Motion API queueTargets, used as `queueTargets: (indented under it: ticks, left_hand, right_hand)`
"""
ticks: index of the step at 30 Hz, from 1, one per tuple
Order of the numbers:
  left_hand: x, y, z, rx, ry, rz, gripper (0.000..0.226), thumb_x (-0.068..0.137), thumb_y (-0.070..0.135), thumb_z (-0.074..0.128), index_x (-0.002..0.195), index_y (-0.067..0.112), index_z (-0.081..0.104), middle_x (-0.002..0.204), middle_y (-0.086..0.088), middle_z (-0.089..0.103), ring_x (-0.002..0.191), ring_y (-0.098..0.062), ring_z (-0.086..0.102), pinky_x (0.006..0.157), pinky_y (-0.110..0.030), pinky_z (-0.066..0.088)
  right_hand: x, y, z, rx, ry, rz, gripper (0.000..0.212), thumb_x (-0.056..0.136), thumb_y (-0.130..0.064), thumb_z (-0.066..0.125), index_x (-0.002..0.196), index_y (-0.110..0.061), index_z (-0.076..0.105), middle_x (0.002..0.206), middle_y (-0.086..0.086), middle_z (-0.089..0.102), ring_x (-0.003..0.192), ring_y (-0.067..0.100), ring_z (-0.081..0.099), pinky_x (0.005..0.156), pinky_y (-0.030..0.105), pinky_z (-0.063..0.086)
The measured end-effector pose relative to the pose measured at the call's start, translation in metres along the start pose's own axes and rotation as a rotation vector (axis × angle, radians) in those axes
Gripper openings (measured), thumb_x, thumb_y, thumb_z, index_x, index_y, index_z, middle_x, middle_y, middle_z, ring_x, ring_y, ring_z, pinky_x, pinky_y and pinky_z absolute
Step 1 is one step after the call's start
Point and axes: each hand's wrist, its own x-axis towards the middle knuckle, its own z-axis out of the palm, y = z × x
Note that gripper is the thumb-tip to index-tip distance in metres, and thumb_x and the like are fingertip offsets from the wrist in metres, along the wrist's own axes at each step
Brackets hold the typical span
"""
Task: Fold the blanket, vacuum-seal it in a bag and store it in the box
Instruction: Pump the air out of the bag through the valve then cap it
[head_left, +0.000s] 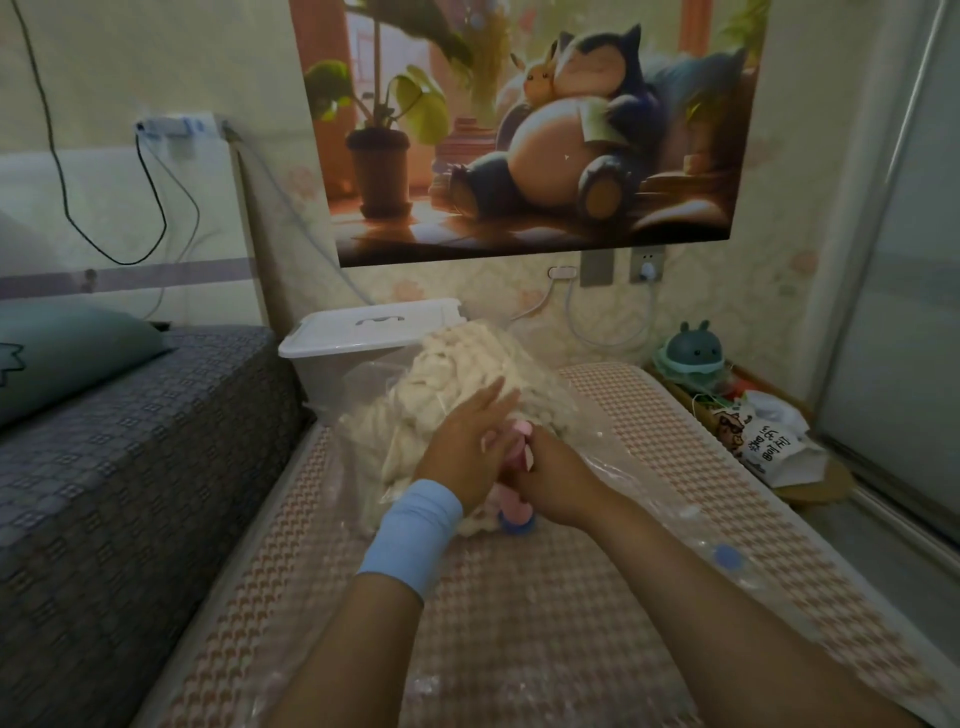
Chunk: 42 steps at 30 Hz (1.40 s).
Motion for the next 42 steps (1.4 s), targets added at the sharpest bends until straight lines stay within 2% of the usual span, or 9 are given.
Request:
queueTargets:
  ticks: [3, 6, 9, 14, 21, 28, 30, 36, 42]
  left_hand:
    - [0.001, -0.001, 0.001, -0.488, 0.100, -0.261, 0.065, 0.090, -0.005, 0.052, 0.143, 0.029, 0.036, 0.147, 0.004, 0.036, 0.120, -0.010, 0.050, 0.095, -0.021, 0.045]
    - [-0.004, 0.002, 0.011, -0.744, 0.011, -0.403, 0.065, 0.084, -0.020, 0.044, 0.135, 0.019, 0.035, 0.133, -0.007, 0.051, 0.102, -0.012, 0.059, 0.070, -0.022, 0.052]
    - [-0.006, -0.003, 0.024, -0.597, -0.058, -0.312, 0.057, 0.080, -0.007, 0.063, 0.127, 0.021, 0.046, 0.117, 0.002, 0.061, 0.110, -0.014, 0.059, 0.079, -0.023, 0.055]
    - [-0.004, -0.005, 0.039, -0.365, -0.015, -0.239, 0.037, 0.077, 0.015, 0.076, 0.113, 0.022, 0.067, 0.105, 0.007, 0.070, 0.101, -0.010, 0.062, 0.088, -0.025, 0.050]
    - [-0.002, -0.012, 0.050, -0.360, -0.058, -0.214, 0.047, 0.073, 0.010, 0.080, 0.113, 0.029, 0.065, 0.111, 0.011, 0.067, 0.102, -0.006, 0.061, 0.087, -0.018, 0.047]
    - [-0.001, -0.016, 0.058, -0.325, -0.065, -0.251, 0.041, 0.078, 0.019, 0.076, 0.116, 0.027, 0.064, 0.103, 0.008, 0.068, 0.099, -0.011, 0.063, 0.090, -0.029, 0.051]
    - [-0.002, -0.017, 0.059, -0.336, -0.058, -0.256, 0.043, 0.078, 0.016, 0.076, 0.117, 0.029, 0.063, 0.105, 0.008, 0.068, 0.100, -0.011, 0.063, 0.090, -0.029, 0.051]
    - [-0.003, -0.020, 0.059, -0.326, -0.083, -0.225, 0.049, 0.074, 0.015, 0.080, 0.119, 0.024, 0.064, 0.109, 0.009, 0.068, 0.102, -0.008, 0.063, 0.091, -0.023, 0.050]
    - [-0.006, -0.013, 0.062, -0.339, -0.054, -0.253, 0.042, 0.076, 0.020, 0.077, 0.115, 0.027, 0.064, 0.102, 0.008, 0.068, 0.098, -0.010, 0.063, 0.088, -0.027, 0.051]
  right_hand:
    - [0.001, 0.006, -0.008, 0.018, 0.061, -0.012, 0.053, 0.085, -0.013, 0.071, 0.131, -0.032, 0.054, 0.118, -0.020, 0.061, 0.110, -0.009, 0.058, 0.086, 0.011, 0.046]
    - [-0.001, 0.009, -0.015, -0.027, 0.184, 0.048, 0.065, 0.086, -0.032, 0.072, 0.140, -0.034, 0.036, 0.135, -0.003, 0.049, 0.115, 0.015, 0.057, 0.089, 0.032, 0.053]
    - [-0.001, -0.001, -0.024, -0.076, 0.256, -0.023, 0.052, 0.088, -0.038, 0.069, 0.133, -0.037, 0.042, 0.118, -0.007, 0.053, 0.098, 0.011, 0.059, 0.079, 0.031, 0.054]
    - [0.001, -0.011, -0.032, -0.440, 0.234, -0.177, 0.015, 0.098, -0.026, 0.056, 0.095, -0.013, 0.064, 0.094, -0.002, 0.048, 0.081, 0.019, 0.054, 0.070, 0.039, 0.046]
    - [0.007, -0.072, -0.084, -0.527, 0.755, -0.490, 0.018, 0.095, -0.014, 0.052, 0.100, -0.012, 0.069, 0.096, 0.002, 0.056, 0.086, 0.014, 0.048, 0.069, 0.023, 0.037]
    - [-0.008, 0.002, -0.035, -0.432, 0.145, -0.098, 0.011, 0.094, -0.022, 0.048, 0.091, -0.020, 0.059, 0.097, -0.005, 0.049, 0.085, 0.016, 0.051, 0.072, 0.035, 0.041]
    - [-0.006, -0.010, -0.043, -0.459, 0.186, -0.136, 0.022, 0.094, -0.026, 0.043, 0.098, -0.016, 0.063, 0.101, -0.002, 0.053, 0.087, 0.019, 0.054, 0.070, 0.035, 0.043]
    - [0.000, -0.059, -0.083, -0.479, 0.723, -0.475, 0.033, 0.097, -0.020, 0.043, 0.117, -0.010, 0.067, 0.106, 0.003, 0.062, 0.088, 0.010, 0.054, 0.068, 0.020, 0.043]
    - [-0.014, -0.006, -0.040, -0.652, 0.154, -0.046, 0.035, 0.097, -0.036, 0.041, 0.112, -0.018, 0.066, 0.113, 0.001, 0.060, 0.097, 0.026, 0.061, 0.074, 0.037, 0.046]
